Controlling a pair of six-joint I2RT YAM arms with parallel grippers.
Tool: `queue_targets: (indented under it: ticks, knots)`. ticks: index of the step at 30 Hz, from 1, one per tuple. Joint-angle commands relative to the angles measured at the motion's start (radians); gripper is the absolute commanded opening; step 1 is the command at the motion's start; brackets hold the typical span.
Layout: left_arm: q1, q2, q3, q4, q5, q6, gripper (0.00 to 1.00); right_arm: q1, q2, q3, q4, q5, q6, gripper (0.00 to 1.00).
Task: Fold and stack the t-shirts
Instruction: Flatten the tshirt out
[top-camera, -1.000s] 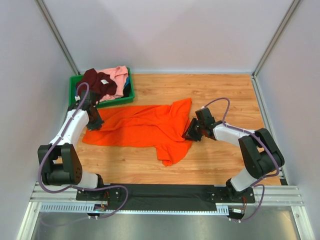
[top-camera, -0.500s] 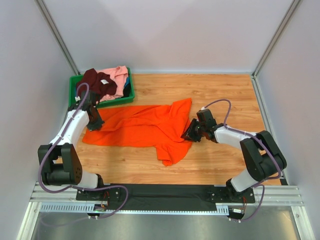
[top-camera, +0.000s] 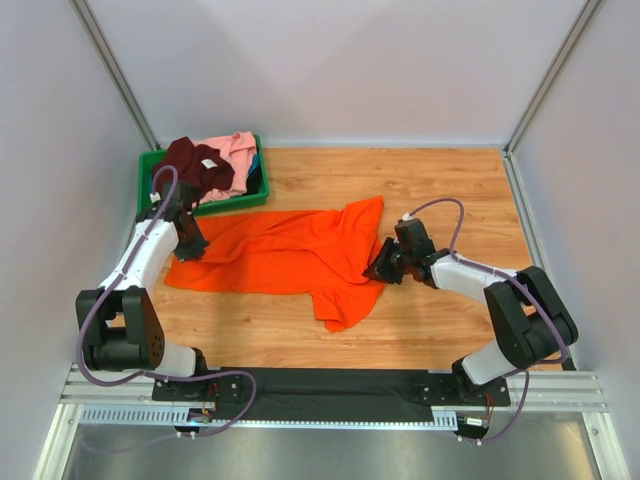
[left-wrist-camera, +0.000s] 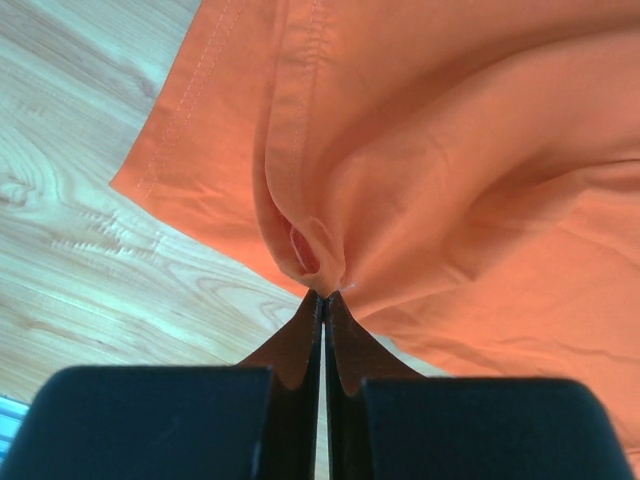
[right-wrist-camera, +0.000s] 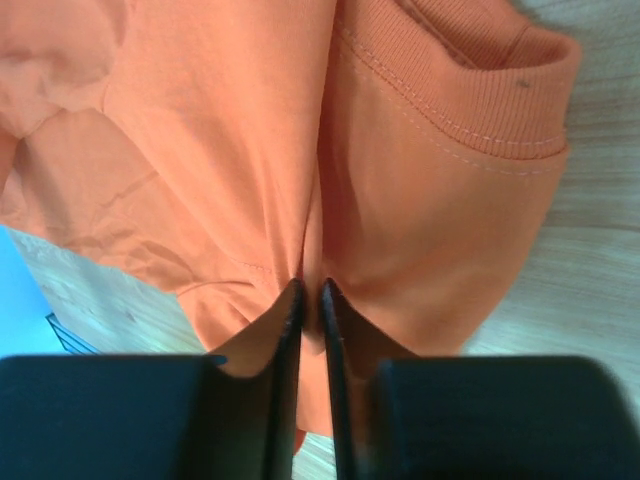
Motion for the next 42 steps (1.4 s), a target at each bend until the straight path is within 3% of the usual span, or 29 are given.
queue_targets:
  ticks: [1,5,15,22,24,30,34,39,42]
  knots:
    - [0.006,-0.016,-0.005,0.017,0.008,-0.016,0.00,0.005,-0.031,-0.016,0.033,-0.009,-0.028,0.18]
    - [0.004,-0.013,-0.003,0.016,0.008,-0.014,0.00,0.003,-0.038,-0.026,0.032,-0.013,-0.037,0.27]
    - [0.004,-0.013,-0.002,0.019,0.013,-0.014,0.00,0.003,-0.021,-0.029,0.039,-0.023,-0.071,0.25]
    - [0.004,-0.018,0.012,0.016,0.023,-0.012,0.00,-0.007,-0.036,-0.012,0.049,-0.045,-0.101,0.00]
    - [0.006,-0.039,0.039,0.003,0.023,-0.017,0.00,-0.046,-0.133,0.010,0.015,-0.048,-0.100,0.00]
    - [-0.029,-0.183,0.251,-0.031,0.122,-0.115,0.00,-0.179,-0.414,0.298,-0.336,0.173,-0.193,0.00]
    - [-0.184,-0.259,0.423,-0.021,0.108,-0.172,0.00,-0.262,-0.532,0.560,-0.508,0.291,-0.259,0.00]
    - [-0.358,-0.297,0.651,-0.017,0.047,-0.235,0.00,-0.285,-0.554,0.979,-0.646,0.436,-0.325,0.00]
    - [-0.447,-0.334,0.690,0.018,0.043,-0.252,0.00,-0.285,-0.590,1.146,-0.715,0.544,-0.350,0.00]
